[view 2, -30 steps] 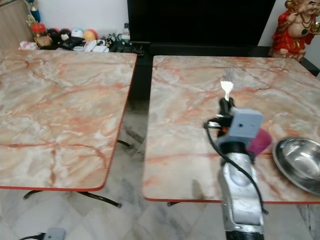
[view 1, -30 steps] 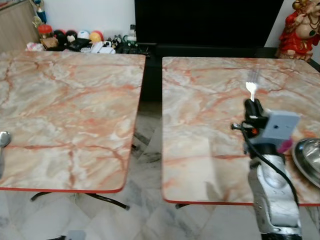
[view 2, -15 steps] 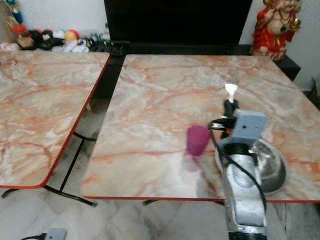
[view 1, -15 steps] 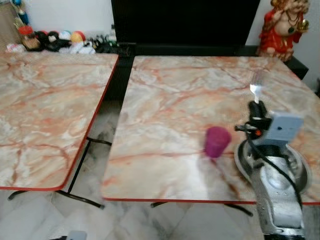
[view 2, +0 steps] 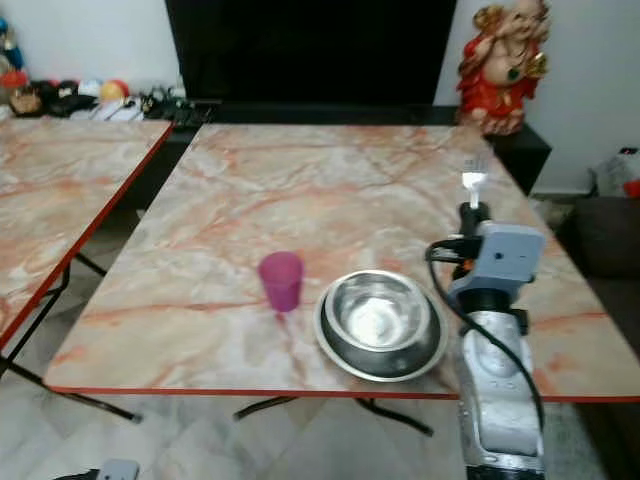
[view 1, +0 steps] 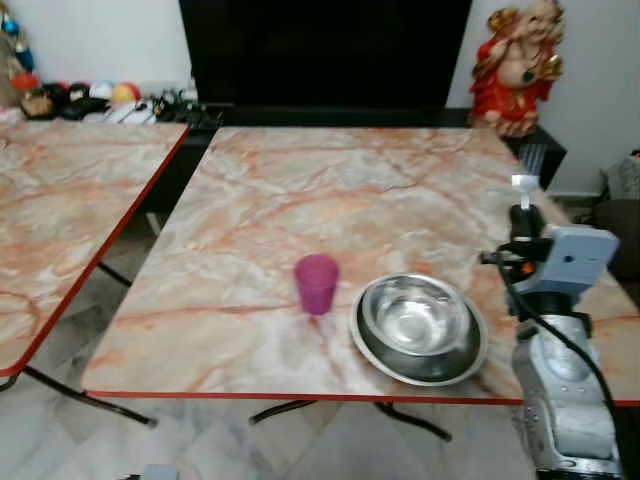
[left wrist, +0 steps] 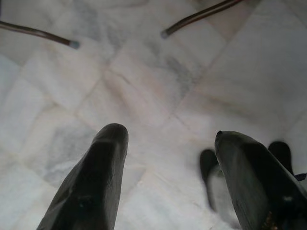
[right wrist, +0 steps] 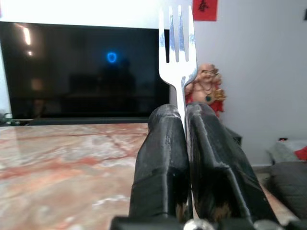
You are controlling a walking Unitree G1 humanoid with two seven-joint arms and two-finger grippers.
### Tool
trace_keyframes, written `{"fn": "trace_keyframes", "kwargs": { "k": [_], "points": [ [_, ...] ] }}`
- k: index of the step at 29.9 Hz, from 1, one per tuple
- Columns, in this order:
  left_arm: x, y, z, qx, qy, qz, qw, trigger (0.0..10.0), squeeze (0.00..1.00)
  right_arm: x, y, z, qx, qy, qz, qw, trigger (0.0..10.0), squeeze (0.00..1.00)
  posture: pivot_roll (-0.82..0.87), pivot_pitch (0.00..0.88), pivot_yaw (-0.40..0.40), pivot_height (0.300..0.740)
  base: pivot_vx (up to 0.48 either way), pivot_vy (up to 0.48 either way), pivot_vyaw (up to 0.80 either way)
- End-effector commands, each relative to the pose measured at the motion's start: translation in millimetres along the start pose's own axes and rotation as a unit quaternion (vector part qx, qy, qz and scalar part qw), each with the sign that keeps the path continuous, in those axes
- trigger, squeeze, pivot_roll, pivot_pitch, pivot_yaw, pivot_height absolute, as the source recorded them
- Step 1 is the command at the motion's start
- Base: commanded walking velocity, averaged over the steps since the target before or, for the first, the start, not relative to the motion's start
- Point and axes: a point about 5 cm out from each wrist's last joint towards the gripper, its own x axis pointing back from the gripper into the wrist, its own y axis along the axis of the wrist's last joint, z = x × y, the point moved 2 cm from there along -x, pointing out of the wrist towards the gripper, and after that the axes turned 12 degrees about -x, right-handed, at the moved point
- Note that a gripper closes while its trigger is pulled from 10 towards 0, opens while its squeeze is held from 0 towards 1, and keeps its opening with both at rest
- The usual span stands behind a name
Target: Setting the table
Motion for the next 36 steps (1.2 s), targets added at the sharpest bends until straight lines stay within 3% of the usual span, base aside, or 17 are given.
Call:
{"fn": "trace_keyframes", "kwargs": {
  "k": [1,7,13,18,21,23,36],
  "points": [
    [2.9,-11,0.5,-0.008,-0.002,0.018,1.0,10.0,0.0,-0.3,1,4.1,0.002,0.005,0.0,1.0,10.0,0.0,-0.1,0.076,0.006,0.74,0.0,0.0,0.0],
    [3.2,-13,-2.0,-0.002,-0.003,0.022,1.0,10.0,0.0,1.7,-9,-10.0,0.023,-0.017,0.036,0.999,10.0,0.0,-0.1,0.101,0.001,0.74,0.0,0.0,0.0],
    [4.0,-16,-2.5,0.002,-0.004,0.027,1.0,10.0,0.0,0.8,-21,-14.4,0.05,-0.002,0.083,0.995,10.0,0.0,-0.1,0.118,-0.004,0.74,0.0,0.0,0.0],
    [4.3,-17,-5.8,0.008,-0.009,0.031,0.999,10.0,0.0,5.5,-54,-35.1,0.087,-0.026,0.203,0.975,10.0,0.0,-0.1,0.123,-0.008,0.74,0.0,0.0,0.0],
    [4.2,-17,-6.3,0.01,-0.011,0.031,0.999,10.0,0.0,9.5,-67,-37.7,0.071,-0.023,0.255,0.964,10.0,0.0,-0.09,0.125,-0.01,0.74,0.0,0.0,0.0],
    [4.0,-17,-6.4,0.009,-0.013,0.033,0.999,10.0,0.0,10.2,-75,-41.4,0.031,-0.035,0.278,0.96,10.0,0.0,-0.09,0.131,-0.008,0.74,0.0,0.0,0.0],
    [3.6,-17,-11.1,0.012,-0.02,0.034,0.999,10.0,0.0,6.3,-90,-43.6,-0.007,-0.019,0.34,0.94,10.0,0.0,-0.09,0.148,-0.014,0.74,0.0,0.0,0.0]
  ]
}}
